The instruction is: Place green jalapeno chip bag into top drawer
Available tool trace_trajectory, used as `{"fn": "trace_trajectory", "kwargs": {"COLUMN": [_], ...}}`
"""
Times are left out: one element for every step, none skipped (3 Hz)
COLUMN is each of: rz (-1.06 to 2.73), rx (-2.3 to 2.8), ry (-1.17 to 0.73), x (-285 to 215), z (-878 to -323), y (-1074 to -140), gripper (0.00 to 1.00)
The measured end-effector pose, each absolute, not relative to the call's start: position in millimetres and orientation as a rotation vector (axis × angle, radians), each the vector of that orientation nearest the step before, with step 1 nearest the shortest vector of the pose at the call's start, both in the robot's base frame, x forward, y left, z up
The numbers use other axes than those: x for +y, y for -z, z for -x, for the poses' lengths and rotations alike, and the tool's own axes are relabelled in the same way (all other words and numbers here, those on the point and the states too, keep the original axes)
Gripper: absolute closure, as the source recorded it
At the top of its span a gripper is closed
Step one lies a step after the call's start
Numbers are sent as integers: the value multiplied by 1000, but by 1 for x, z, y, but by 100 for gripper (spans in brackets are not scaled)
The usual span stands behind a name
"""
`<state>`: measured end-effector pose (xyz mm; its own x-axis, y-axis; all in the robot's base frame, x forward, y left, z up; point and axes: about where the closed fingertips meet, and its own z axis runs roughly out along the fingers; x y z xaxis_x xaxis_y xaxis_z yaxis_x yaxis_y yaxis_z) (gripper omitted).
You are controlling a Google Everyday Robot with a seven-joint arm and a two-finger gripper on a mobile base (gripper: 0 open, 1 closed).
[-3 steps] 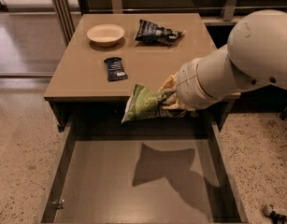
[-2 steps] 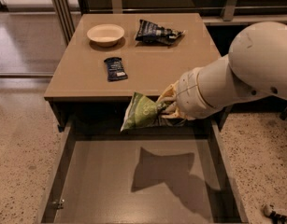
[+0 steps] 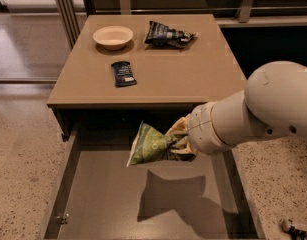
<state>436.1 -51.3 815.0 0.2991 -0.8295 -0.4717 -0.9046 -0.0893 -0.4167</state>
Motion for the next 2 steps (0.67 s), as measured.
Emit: {"fn": "trace_trajectory", "kwargs": {"rz": [1943, 1951], "rx": [1525, 1508], "ry": [-111, -16], "x": [-51, -53], "z": [-428, -429], "y": [-784, -745], "gripper": [100, 100]}}
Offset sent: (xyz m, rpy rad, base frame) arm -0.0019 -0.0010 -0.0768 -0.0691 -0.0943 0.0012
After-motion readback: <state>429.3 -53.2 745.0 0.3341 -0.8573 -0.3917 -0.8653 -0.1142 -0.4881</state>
